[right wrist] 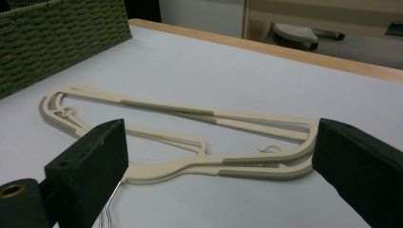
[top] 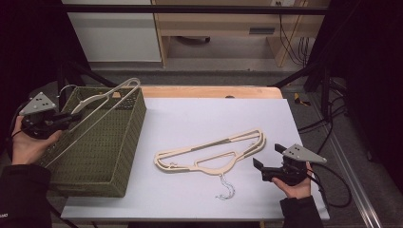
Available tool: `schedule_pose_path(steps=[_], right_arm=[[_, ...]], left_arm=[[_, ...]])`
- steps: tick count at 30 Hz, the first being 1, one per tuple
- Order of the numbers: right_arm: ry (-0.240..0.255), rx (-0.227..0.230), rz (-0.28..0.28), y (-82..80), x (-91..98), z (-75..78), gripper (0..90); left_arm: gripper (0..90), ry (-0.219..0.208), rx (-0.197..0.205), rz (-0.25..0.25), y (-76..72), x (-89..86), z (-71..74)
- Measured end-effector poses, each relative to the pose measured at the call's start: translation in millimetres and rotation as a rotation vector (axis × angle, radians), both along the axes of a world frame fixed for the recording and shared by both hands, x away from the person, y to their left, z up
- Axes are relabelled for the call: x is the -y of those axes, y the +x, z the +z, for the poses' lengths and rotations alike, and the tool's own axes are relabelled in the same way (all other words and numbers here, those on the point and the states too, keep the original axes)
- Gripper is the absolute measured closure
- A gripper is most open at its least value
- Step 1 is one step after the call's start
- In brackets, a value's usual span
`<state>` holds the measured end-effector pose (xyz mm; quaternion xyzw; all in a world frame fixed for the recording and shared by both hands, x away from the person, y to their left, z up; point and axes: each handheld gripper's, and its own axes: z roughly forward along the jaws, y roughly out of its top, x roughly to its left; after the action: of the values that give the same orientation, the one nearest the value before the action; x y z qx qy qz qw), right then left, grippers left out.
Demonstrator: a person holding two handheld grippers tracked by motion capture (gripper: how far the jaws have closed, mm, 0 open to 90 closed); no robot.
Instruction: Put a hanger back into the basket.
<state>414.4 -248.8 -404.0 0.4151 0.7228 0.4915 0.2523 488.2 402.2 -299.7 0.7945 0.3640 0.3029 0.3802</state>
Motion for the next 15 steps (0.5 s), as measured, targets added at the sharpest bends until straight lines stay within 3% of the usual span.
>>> schedule_pose_path(steps=[8,15], right_arm=[[-0.004,-0.001,0.000,0.3,-0.4,-0.7,5.5],[-0.008,-0.011,0.003,0.7,-2.1,-1.9,5.5]], left_arm=[[85.8,0.048,-0.028,0.024,-1.8,-4.8,-21.7],[85.8,0.066,-0.027,0.032,-8.1,5.6,-54.4]])
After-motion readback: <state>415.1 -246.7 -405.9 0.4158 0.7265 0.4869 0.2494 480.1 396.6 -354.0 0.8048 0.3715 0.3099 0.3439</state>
